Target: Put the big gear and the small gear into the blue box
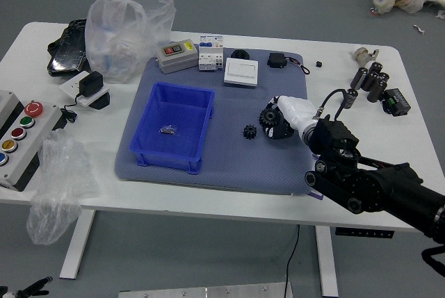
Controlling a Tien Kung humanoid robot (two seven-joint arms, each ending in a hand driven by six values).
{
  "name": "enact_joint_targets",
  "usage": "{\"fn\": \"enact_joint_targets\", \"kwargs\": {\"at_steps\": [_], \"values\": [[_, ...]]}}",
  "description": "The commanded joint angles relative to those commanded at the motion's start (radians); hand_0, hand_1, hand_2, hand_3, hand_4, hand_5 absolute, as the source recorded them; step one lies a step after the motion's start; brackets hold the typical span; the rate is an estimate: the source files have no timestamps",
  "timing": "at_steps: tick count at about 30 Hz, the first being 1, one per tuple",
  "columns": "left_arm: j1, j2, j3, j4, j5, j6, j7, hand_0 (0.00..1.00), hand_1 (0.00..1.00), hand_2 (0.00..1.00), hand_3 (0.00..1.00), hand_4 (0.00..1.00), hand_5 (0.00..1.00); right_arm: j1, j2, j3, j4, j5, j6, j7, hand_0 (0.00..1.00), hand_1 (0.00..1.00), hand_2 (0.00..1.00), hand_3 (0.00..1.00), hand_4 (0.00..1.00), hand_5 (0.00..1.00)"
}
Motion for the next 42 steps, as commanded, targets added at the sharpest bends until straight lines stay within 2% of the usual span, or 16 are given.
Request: {"fn": "enact_joint_targets", "kwargs": {"at_steps": [5,9,13,14,15,20,21,22,26,27,32,33,38,39,42], "values": [[0.000,0.000,0.000,0.000,0.000,0.000,-0.001,0.656,0.477,0.515,0.707,0.725,0.634,0.001,-0.005,0.012,0.013,-0.011,-0.006,0.004,0.241,0.382,0.530,0.639,0.343,0.105],[0.001,-0.001,0.000,0.000,-0.001,0.000,-0.001,0.656,0.477,0.515,0.706,0.725,0.633,0.001,-0.016,0.041,0.056,-0.042,-0.009,-0.001,0.241,0.383,0.532,0.646,0.346,0.106],[0.002,-0.001,-0.001,0.000,0.000,0.001,0.001,0.656,0.477,0.515,0.706,0.725,0.633,0.003,-0.028,0.063,0.132,-0.073,-0.018,-0.006,0.241,0.383,0.532,0.646,0.346,0.106],[0.003,-0.001,-0.002,0.000,0.000,0.001,0.001,0.656,0.477,0.515,0.706,0.725,0.633,0.006,-0.029,0.062,0.155,-0.068,-0.027,0.003,0.241,0.383,0.532,0.646,0.346,0.106],[0.003,-0.001,-0.002,0.000,0.000,0.001,0.001,0.656,0.476,0.515,0.707,0.726,0.635,0.009,-0.029,0.057,0.182,-0.059,-0.038,0.018,0.305,0.410,0.542,0.652,0.341,0.123],[0.003,-0.002,-0.002,-0.001,0.000,0.001,0.002,0.656,0.476,0.515,0.707,0.726,0.635,0.028,-0.019,0.010,0.291,-0.033,-0.070,0.087,0.305,0.410,0.542,0.652,0.341,0.123],[0.003,-0.002,-0.002,-0.001,0.001,0.001,0.002,0.656,0.476,0.515,0.712,0.727,0.643,0.034,-0.016,-0.005,0.313,-0.030,-0.070,0.099,0.320,0.453,0.563,0.661,0.349,0.121],[0.004,-0.002,-0.003,-0.001,0.002,0.001,0.003,0.656,0.476,0.515,0.712,0.727,0.643,0.040,-0.012,-0.019,0.332,-0.028,-0.067,0.107,0.320,0.453,0.563,0.661,0.349,0.121],[0.004,-0.002,-0.006,-0.002,0.006,0.000,0.006,0.656,0.476,0.515,0.712,0.727,0.643,0.066,0.007,-0.082,0.377,-0.024,-0.014,0.110,0.320,0.453,0.563,0.661,0.349,0.121],[0.003,-0.001,-0.007,-0.002,0.007,0.000,0.006,0.656,0.477,0.515,0.714,0.728,0.645,0.072,0.011,-0.093,0.379,-0.025,0.005,0.100,0.372,0.548,0.651,0.693,0.419,0.154],[0.004,0.000,-0.009,-0.003,0.011,0.000,0.008,0.656,0.477,0.515,0.714,0.728,0.645,0.094,0.019,-0.128,0.381,-0.030,0.105,0.052,0.372,0.548,0.651,0.693,0.419,0.154],[0.004,0.000,-0.009,-0.003,0.011,0.000,0.008,0.656,0.476,0.515,0.715,0.730,0.647,0.096,0.019,-0.130,0.382,-0.029,0.115,0.047,0.394,0.622,0.736,0.718,0.506,0.207],[0.005,-0.001,-0.012,-0.003,0.014,0.000,0.009,0.656,0.476,0.515,0.715,0.730,0.647,0.102,0.018,-0.136,0.383,-0.034,0.134,0.030,0.394,0.622,0.736,0.718,0.506,0.207],[0.005,-0.001,-0.012,-0.003,0.014,0.000,0.009,0.656,0.476,0.515,0.716,0.731,0.649,0.103,0.018,-0.137,0.383,-0.034,0.134,0.028,0.416,0.657,0.788,0.763,0.558,0.223],[0.003,-0.001,-0.011,-0.003,0.013,-0.001,0.008,0.656,0.476,0.515,0.716,0.731,0.649,0.104,0.018,-0.140,0.383,-0.032,0.133,0.026,0.416,0.657,0.788,0.763,0.558,0.223]]}}
